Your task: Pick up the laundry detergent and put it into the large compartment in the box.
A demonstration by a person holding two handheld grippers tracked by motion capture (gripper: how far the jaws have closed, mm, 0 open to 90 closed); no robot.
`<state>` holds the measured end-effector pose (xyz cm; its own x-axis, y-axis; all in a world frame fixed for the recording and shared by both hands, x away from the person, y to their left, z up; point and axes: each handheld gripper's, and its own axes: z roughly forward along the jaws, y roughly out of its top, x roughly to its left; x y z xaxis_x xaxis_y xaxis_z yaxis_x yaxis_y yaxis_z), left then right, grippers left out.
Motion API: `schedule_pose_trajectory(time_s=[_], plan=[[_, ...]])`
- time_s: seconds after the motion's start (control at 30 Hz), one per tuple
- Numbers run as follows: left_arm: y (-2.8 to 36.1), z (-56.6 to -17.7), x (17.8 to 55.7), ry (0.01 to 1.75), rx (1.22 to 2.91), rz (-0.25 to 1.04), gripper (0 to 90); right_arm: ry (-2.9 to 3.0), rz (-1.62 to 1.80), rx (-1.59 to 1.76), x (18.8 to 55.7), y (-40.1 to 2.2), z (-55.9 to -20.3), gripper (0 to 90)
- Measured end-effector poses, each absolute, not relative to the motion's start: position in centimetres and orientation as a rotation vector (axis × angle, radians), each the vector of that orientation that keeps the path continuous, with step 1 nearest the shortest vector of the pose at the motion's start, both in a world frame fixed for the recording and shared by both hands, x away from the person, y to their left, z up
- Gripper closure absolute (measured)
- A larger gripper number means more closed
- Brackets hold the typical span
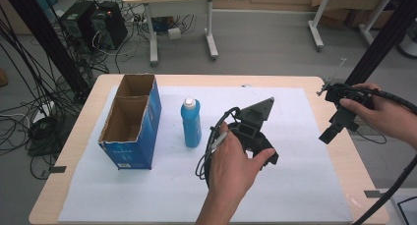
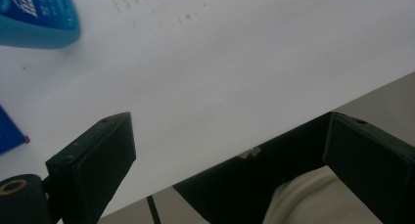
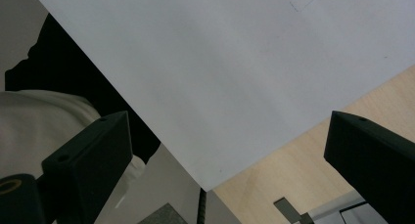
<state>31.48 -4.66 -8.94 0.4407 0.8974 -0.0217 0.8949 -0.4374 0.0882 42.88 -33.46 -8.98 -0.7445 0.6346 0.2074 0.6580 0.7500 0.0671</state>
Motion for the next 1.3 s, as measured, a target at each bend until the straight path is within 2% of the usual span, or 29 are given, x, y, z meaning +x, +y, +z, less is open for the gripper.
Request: schedule_pose_trajectory(time_s=[0.37,0.73,1.3], plan=[[-3.0,-4.4,31.8,1.661,2.522,0.167,5.4,-2.775,-0.189,-1.032,42.8,-33.2,-8.9,3.7],[-0.2,-1.4,33.6,1.745,2.443,0.219,5.3,-2.772,-0.184,-1.029,43.1,-32.9,-9.2,3.7],[3.5,-1.4,39.0,1.887,2.344,0.203,5.2,-2.763,-0.172,-1.033,43.8,-32.9,-9.5,3.7]])
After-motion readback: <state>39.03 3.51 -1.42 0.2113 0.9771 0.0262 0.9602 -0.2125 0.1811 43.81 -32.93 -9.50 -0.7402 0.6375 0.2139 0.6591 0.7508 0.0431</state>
